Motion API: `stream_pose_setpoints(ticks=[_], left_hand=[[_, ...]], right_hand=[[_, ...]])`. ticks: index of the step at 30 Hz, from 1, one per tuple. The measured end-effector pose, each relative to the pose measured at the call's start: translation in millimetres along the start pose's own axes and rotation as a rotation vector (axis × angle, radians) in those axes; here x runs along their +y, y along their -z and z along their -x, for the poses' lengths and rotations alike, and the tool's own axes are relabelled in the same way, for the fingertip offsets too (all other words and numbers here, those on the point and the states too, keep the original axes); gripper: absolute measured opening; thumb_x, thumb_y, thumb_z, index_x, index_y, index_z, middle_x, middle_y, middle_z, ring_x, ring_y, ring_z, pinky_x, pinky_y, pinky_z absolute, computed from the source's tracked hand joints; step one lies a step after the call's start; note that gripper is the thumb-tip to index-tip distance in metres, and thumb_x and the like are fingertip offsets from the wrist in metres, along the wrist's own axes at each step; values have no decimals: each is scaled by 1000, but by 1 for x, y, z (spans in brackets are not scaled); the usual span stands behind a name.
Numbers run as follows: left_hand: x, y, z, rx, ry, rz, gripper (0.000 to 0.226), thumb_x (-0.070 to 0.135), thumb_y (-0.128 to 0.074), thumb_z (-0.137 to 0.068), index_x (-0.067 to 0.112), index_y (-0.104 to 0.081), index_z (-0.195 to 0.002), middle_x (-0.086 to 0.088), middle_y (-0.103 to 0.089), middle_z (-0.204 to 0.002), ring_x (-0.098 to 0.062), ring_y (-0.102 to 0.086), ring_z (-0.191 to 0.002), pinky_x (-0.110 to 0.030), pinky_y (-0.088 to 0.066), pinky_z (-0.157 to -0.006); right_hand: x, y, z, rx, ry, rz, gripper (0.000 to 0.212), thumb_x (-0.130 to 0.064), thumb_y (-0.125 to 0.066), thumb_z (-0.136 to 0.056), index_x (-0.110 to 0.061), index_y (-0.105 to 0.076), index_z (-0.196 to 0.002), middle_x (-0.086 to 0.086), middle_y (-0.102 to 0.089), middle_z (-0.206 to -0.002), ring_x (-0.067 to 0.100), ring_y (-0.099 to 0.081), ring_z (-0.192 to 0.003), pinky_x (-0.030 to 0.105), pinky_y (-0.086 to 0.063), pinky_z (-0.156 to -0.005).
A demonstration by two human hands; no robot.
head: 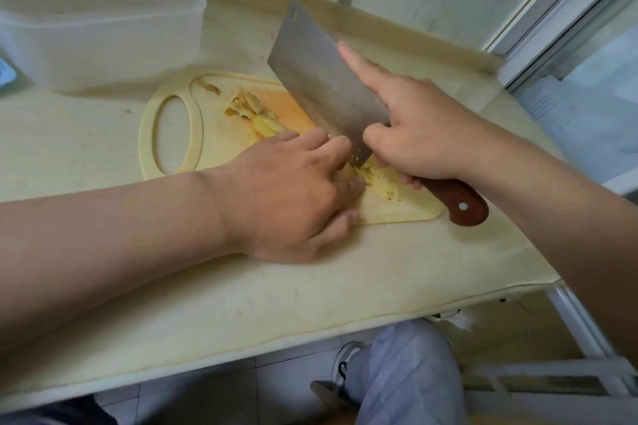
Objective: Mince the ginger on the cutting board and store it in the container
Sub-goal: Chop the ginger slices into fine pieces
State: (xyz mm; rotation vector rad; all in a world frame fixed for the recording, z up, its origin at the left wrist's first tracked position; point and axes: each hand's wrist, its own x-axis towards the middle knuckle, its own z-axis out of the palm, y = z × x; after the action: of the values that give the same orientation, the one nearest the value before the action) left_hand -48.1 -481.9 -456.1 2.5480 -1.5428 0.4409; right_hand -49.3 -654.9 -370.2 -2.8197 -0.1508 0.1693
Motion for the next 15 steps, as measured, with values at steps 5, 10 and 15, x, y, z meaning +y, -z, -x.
stream_pose_setpoints(ticks=[5, 10, 15], left_hand=[[1, 2, 0, 9, 15, 10, 64, 52, -17, -96, 19, -65, -123, -9, -52, -104, -30, -50, -88, -44, -49, -80], [1, 0, -1, 11, 29, 18, 65, 52, -17, -95, 19, -62, -129, -11, -53, -107, -32, -50, -91, -45, -49, -82], [0, -2, -1, -1, 31, 33, 67, 54, -17, -96, 20, -55, -139, -11, -52, -112, -32, -50, -95, -47, -48, -85]], right_hand=[[13, -10, 12, 110, -25, -161, 98, -3, -48, -89, -58, -7, -159, 7, -68, -66, 24, -63, -41, 33, -54, -41], [23, -15, 37, 203, -51, -262, 95, -1, -47, -94, -66, -12, -154, 20, -69, -72, 28, -62, -43, 29, -53, -42], [28, -8, 60, 163, -86, -253, 95, -4, -48, -96, -77, -13, -145, 18, -72, -79, 31, -64, -46, 29, -55, -44]])
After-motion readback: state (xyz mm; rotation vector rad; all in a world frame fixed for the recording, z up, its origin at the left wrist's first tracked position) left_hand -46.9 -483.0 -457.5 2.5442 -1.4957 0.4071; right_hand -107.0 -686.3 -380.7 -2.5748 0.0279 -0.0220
